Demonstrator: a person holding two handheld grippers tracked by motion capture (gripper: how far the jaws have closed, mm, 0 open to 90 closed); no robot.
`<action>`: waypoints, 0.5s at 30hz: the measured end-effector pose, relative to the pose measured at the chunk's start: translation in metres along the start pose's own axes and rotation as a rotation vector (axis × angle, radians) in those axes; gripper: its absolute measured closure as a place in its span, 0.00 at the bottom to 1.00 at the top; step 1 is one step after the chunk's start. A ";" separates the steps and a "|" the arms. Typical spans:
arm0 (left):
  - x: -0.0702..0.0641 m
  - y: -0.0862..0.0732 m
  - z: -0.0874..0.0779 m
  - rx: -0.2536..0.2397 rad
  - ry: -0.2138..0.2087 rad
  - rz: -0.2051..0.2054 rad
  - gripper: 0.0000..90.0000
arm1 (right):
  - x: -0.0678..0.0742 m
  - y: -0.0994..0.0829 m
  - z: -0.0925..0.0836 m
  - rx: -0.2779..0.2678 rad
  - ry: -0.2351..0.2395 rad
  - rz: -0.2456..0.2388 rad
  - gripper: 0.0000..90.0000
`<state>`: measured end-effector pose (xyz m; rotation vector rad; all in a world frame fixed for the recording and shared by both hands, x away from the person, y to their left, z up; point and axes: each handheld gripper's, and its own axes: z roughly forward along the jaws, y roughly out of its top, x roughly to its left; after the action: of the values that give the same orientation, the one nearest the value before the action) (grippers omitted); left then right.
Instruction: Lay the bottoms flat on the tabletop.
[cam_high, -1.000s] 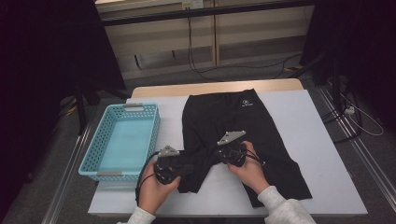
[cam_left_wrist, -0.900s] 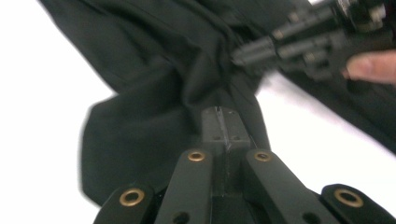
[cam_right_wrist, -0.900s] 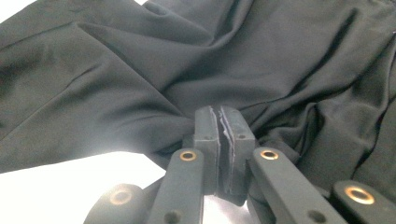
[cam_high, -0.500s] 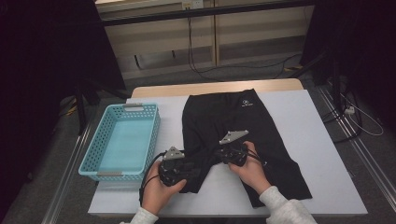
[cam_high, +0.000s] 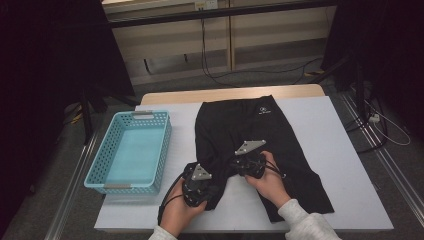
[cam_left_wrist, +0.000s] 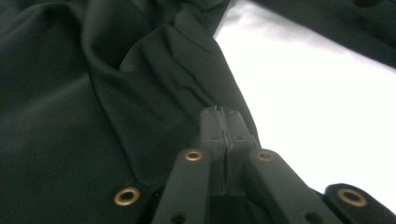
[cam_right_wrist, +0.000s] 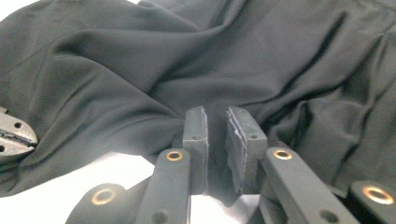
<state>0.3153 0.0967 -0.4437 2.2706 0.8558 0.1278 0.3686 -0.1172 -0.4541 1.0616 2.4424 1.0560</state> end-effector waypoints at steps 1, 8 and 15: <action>0.000 0.001 0.000 0.004 -0.001 -0.008 1.00 | 0.000 0.001 -0.002 -0.001 -0.005 -0.011 0.85; 0.008 0.008 -0.018 -0.043 -0.083 -0.096 1.00 | -0.004 -0.004 -0.031 -0.051 0.004 0.023 0.65; 0.019 0.011 -0.030 -0.109 -0.094 -0.116 1.00 | -0.007 -0.011 -0.040 -0.065 0.013 0.031 0.55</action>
<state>0.3269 0.1198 -0.4165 2.1037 0.9058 0.0141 0.3482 -0.1479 -0.4346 1.0780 2.3912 1.1474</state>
